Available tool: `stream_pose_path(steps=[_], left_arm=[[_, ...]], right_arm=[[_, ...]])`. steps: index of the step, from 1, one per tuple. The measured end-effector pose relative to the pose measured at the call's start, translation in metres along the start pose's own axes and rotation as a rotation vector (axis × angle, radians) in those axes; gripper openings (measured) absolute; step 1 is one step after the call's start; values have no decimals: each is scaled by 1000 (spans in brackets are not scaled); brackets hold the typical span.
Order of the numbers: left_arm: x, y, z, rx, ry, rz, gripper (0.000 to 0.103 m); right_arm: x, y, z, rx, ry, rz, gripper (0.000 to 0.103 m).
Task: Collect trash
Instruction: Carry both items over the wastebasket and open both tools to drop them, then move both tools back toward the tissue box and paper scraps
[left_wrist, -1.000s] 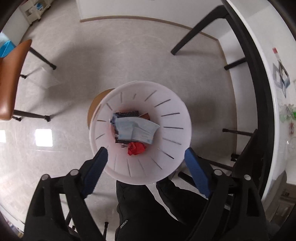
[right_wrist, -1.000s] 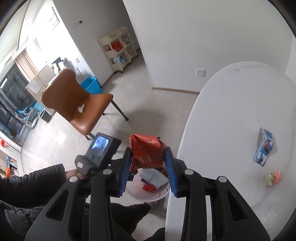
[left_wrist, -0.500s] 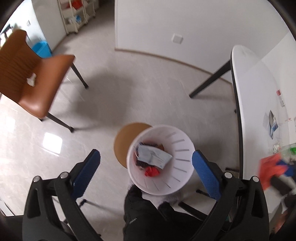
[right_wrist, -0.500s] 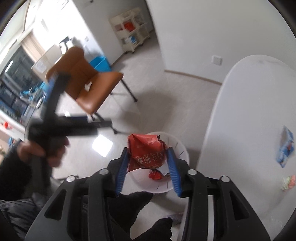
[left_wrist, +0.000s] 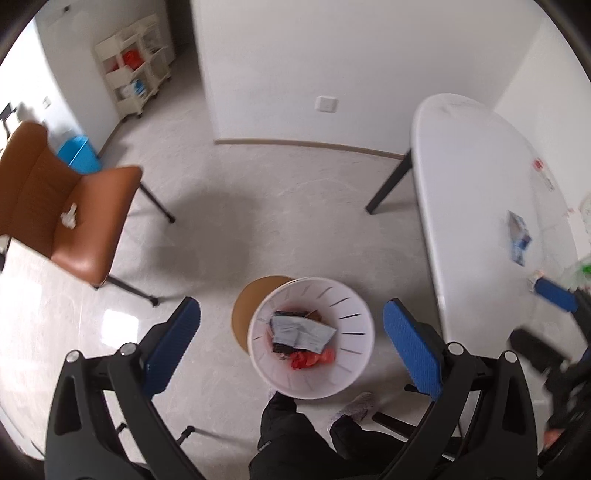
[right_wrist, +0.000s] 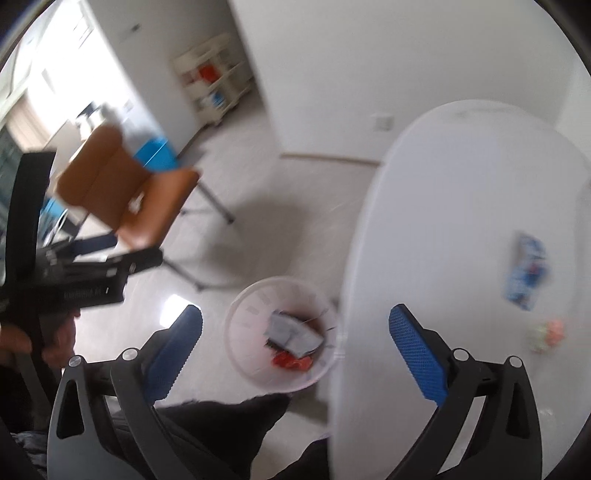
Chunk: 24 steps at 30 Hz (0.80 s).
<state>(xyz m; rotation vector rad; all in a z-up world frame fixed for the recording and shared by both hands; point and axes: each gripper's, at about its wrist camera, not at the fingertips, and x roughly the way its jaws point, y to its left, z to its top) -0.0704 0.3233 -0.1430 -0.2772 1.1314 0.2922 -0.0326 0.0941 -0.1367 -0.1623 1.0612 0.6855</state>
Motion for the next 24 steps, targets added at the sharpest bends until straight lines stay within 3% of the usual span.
stream_pose_path(steps=[12, 24], left_arm=[[-36, -88, 16, 158, -87, -78, 95], [-38, -136, 12, 253, -80, -92, 95]], right_arm=[[-81, -110, -32, 256, -130, -178, 100], [-96, -140, -55, 338, -149, -209, 100]])
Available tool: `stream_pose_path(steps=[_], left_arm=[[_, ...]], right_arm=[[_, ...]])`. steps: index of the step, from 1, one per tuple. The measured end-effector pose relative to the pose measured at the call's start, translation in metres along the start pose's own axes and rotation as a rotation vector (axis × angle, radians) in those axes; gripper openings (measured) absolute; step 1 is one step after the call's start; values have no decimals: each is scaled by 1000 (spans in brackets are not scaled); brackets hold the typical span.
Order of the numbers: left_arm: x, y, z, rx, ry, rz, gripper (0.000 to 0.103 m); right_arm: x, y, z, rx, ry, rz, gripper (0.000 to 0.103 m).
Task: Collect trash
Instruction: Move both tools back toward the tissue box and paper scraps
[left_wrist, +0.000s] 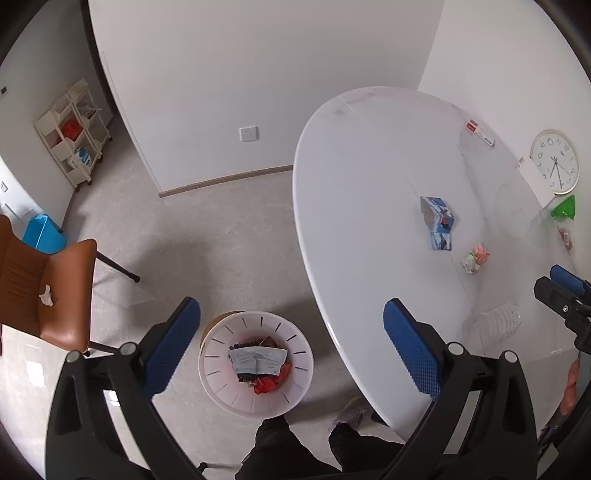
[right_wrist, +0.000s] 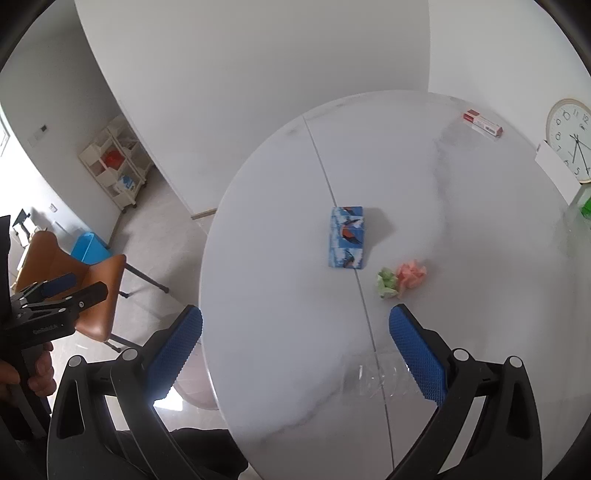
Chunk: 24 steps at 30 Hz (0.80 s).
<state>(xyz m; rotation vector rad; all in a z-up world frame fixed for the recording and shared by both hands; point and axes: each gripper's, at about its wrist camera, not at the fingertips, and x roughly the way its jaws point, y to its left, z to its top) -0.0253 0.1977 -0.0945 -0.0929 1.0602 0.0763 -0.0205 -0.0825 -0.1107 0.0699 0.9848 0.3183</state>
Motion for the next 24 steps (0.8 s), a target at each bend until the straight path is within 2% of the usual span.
stream_pose_path(steps=[6, 14, 20, 24], left_arm=[[12, -27, 6, 58, 14, -29, 95], [40, -85, 24, 162, 54, -124, 95], [74, -138, 50, 232, 85, -180, 95], [110, -175, 70, 255, 140, -204, 95]], right_arm=[[-3, -23, -9, 37, 5, -33, 100], [-6, -66, -22, 139, 5, -88, 100], [-4, -93, -26, 218, 9, -115, 100], [1, -110, -26, 269, 14, -128, 100]])
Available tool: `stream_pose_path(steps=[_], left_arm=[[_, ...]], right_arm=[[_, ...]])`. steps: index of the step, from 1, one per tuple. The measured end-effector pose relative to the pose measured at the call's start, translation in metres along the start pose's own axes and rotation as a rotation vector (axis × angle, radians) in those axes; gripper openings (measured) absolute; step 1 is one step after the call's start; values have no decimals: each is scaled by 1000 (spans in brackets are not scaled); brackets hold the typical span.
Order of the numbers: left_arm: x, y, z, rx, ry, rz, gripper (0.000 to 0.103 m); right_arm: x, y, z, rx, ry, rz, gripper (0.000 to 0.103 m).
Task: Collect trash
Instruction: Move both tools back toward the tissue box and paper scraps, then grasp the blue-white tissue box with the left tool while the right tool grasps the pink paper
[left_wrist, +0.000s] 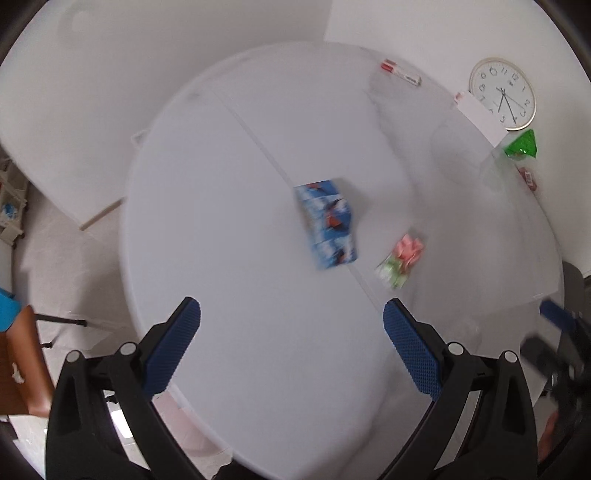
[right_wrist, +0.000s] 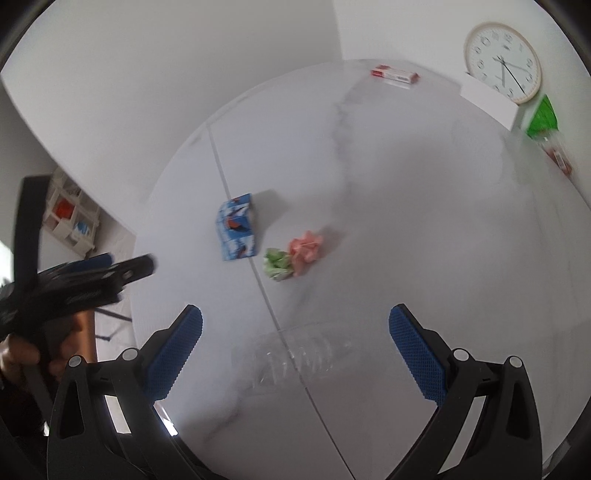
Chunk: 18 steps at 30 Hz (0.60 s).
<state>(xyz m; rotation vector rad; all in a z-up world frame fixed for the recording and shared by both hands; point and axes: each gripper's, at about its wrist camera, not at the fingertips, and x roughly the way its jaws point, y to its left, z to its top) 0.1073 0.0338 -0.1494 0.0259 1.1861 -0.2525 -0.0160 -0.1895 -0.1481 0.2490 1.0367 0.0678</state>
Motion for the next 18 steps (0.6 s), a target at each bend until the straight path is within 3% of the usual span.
stream_pose_path(steps=[7, 15, 17, 18], left_arm=[[79, -27, 55, -37, 85, 37, 95], [131, -34, 81, -86, 162, 90, 95], [133, -34, 82, -89, 151, 92, 84], [133, -33, 82, -90, 146, 82, 72]], right_arm=[[13, -32, 12, 96, 1, -21, 100], [34, -49, 25, 161, 18, -36, 100], [41, -49, 28, 168, 27, -34, 100], [44, -49, 30, 170, 30, -32, 100]])
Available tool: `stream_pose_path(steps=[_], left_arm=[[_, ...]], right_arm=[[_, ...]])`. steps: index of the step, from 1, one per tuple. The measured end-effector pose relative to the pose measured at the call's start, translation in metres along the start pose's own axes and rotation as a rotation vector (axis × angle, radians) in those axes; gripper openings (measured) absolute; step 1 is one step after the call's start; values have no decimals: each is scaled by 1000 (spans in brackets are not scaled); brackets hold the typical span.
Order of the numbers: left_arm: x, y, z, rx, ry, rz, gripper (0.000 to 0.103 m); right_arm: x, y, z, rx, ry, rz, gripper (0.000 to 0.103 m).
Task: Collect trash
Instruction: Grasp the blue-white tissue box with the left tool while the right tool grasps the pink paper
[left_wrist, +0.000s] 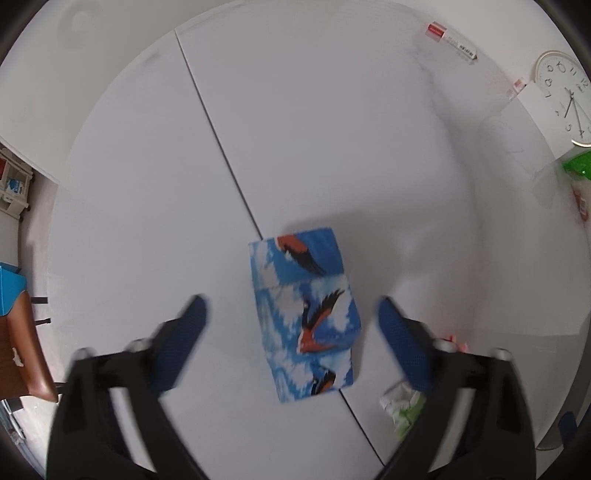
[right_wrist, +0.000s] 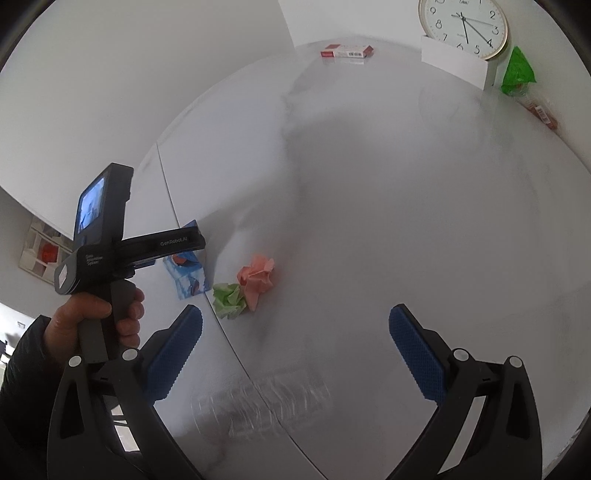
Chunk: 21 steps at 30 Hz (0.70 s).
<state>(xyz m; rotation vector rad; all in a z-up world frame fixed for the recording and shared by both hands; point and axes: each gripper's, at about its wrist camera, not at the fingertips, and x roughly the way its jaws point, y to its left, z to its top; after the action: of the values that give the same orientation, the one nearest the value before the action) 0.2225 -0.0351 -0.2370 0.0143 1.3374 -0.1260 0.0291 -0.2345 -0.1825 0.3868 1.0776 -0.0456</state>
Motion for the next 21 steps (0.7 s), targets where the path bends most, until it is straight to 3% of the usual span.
stream_pose_path(steps=[3, 10, 19, 21], left_arm=[[5, 5, -1, -19, 14, -39, 50], [-1, 20, -7, -35, -4, -71, 49], [-36, 62, -17, -72, -78, -75, 49], [-43, 73, -22, -94, -87, -72, 49]], right_arm=[[12, 4, 6, 10, 16, 7, 100], [63, 18, 22, 66, 102, -36, 100], [122, 40, 25, 46, 183, -129, 61], [124, 44, 24, 22, 183, -142, 40]])
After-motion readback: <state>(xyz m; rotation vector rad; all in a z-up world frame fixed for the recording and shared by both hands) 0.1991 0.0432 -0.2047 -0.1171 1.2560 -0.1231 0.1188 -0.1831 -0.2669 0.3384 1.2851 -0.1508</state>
